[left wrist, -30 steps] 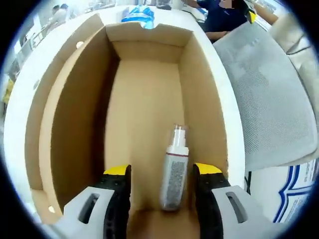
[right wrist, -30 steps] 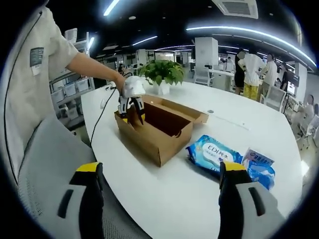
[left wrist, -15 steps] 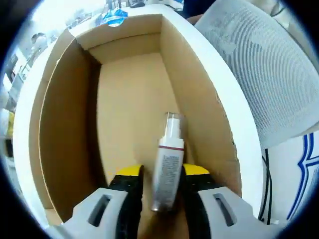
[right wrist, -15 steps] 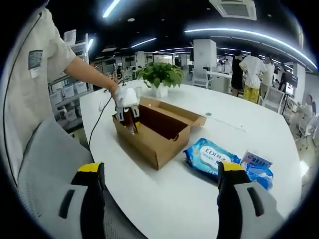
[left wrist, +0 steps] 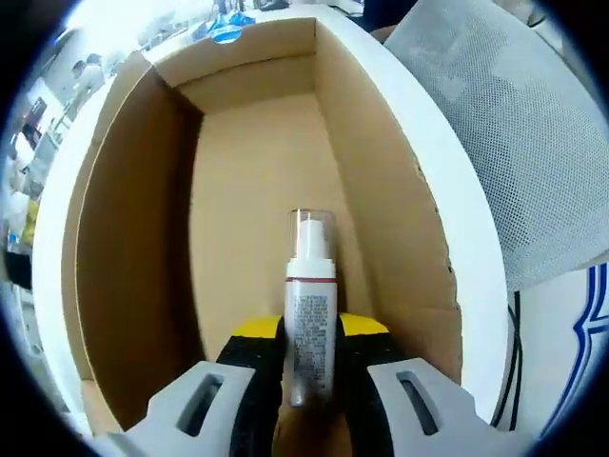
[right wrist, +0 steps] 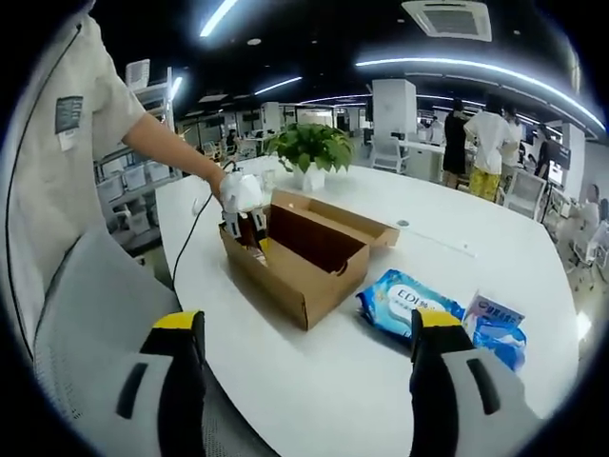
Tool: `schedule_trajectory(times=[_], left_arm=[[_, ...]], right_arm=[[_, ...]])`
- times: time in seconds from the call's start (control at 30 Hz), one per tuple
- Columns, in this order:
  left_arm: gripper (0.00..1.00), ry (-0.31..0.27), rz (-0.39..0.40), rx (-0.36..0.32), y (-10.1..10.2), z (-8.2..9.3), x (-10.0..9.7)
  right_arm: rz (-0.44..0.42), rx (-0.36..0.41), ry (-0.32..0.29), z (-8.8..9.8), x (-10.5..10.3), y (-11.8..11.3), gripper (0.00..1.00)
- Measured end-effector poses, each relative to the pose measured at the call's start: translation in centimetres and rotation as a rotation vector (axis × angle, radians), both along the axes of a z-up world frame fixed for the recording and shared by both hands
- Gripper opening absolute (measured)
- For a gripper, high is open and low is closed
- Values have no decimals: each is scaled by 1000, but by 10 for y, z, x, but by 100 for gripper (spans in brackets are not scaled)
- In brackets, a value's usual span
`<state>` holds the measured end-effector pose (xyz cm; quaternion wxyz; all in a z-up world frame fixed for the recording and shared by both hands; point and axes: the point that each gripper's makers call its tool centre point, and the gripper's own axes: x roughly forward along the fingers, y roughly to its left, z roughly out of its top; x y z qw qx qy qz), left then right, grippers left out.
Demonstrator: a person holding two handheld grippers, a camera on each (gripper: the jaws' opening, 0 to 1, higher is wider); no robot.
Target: Operate the shoe box by opening the lid, removing the specified soft item, and placing it in the target area until the item is outside and the box remains undamaged.
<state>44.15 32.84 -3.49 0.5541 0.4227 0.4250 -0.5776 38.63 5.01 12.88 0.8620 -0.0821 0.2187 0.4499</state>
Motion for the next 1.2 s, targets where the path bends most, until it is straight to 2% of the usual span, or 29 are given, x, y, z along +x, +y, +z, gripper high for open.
schedule_trajectory(times=[0.17, 0.4, 0.5, 0.57, 0.63, 0.87, 0.97, 1.03, 1.13, 1.2], left_arm=[[19, -17, 12, 5, -1, 11, 6], [19, -24, 54, -33, -11, 35, 13], [19, 16, 140, -82, -21, 50, 12], [19, 19, 184, -126, -28, 63, 15], [19, 19, 187, -152, -33, 75, 16], [19, 24, 150, -182, -45, 98, 3], [19, 41, 145, -205, -53, 108, -5], [19, 39, 131, -222, -59, 116, -10], [19, 30, 113, -230, -65, 125, -15], [19, 27, 104, -245, -70, 132, -19]], right_arm=[[2, 12, -8, 4, 0, 1, 83], [11, 31, -26, 13, -1, 3, 80], [9, 47, -23, 15, -2, 4, 78], [22, 44, -27, 16, -5, 8, 78], [33, 45, -37, 18, -6, 10, 77], [73, 72, -81, 30, -8, 19, 70], [88, 96, -73, 36, -8, 26, 68], [125, 84, -108, 40, -9, 31, 63], [143, 87, -112, 43, -10, 37, 60], [160, 79, -136, 47, -9, 41, 56]])
